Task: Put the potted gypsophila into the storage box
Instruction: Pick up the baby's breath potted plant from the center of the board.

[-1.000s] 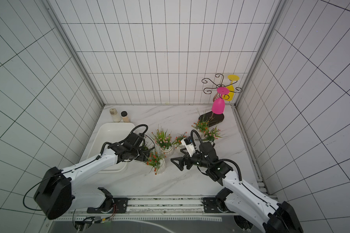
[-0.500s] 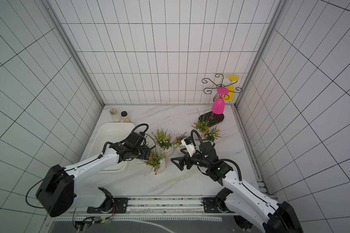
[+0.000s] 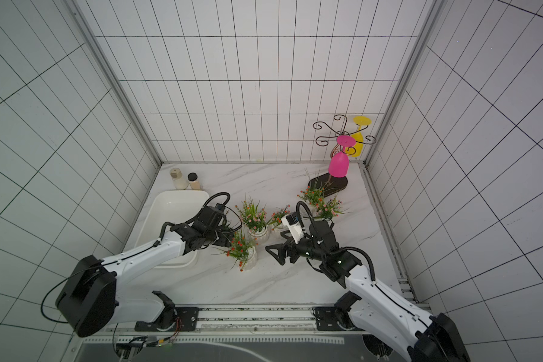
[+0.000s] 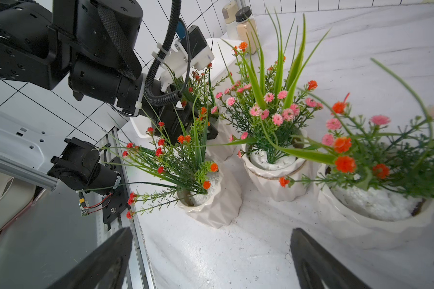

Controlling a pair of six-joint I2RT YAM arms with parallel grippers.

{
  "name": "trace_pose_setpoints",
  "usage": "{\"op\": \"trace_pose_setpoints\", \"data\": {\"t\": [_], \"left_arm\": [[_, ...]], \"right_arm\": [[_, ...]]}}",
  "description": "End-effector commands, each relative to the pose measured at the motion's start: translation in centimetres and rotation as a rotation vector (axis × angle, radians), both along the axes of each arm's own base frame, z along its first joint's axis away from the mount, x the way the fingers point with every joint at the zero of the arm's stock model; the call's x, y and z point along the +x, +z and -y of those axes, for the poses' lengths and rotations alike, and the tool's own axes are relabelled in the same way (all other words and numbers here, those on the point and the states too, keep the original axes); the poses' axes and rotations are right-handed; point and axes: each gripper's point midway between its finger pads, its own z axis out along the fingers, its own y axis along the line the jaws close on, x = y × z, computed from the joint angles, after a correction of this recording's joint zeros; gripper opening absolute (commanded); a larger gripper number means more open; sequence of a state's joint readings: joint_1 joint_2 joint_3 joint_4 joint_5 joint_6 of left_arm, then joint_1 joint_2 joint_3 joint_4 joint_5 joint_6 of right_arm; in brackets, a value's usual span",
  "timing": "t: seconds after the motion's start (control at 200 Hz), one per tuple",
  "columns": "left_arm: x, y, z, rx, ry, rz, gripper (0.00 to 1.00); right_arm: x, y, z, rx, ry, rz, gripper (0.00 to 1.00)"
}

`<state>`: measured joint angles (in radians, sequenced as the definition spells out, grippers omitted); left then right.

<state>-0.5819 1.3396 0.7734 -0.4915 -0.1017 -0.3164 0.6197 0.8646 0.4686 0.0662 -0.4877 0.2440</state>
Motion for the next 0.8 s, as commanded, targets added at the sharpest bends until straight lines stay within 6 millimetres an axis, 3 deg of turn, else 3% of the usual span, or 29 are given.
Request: {"op": "trace_pose_setpoints", "data": {"t": [0.0,0.29,0.795], "left_arm": [[0.1,-0.7,0.1,0.006,-0.005,0.001,0.83],[0.0,0.1,-0.3,0.019,0.003,0.007,0.76],[-0.3,5.9,-1.3,0.031,0.021,0.063,0.72]], "right_arm": [[-0.3,-0.9,0.3,-0.006,0.002,-0.019,0.99],[-0.2,-0.8,0.3,-0.007,0.0,-0.023,0.99],[-0.1,-0.7,0.2,-0.009,0.0,-0.022,0.99]]}}
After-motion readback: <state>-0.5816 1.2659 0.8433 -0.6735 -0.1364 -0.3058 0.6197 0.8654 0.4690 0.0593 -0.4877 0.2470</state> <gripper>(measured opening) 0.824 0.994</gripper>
